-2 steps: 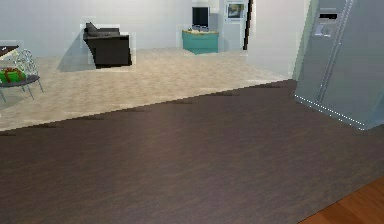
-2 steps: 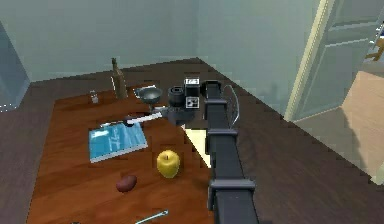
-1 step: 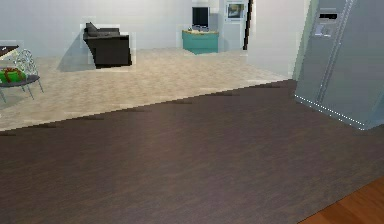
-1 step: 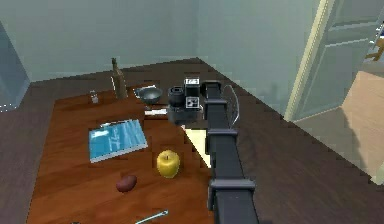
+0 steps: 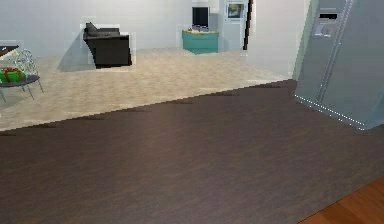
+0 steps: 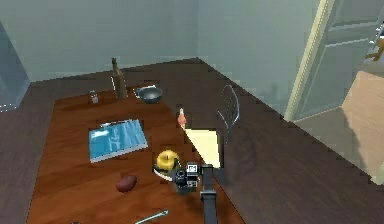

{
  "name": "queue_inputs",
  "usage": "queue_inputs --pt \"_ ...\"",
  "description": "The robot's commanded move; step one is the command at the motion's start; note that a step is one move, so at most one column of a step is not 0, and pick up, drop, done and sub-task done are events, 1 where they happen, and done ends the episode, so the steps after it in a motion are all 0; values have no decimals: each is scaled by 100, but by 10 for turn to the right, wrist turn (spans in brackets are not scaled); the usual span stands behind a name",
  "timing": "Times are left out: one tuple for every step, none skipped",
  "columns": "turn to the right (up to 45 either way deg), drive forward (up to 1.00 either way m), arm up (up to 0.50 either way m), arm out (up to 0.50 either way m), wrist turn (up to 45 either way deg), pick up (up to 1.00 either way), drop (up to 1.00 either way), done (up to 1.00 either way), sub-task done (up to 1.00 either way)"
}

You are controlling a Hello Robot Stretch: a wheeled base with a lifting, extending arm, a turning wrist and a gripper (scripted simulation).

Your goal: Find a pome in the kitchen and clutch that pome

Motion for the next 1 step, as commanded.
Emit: queue_inputs --pt "0 0 0 0 0 100 0 0 0"
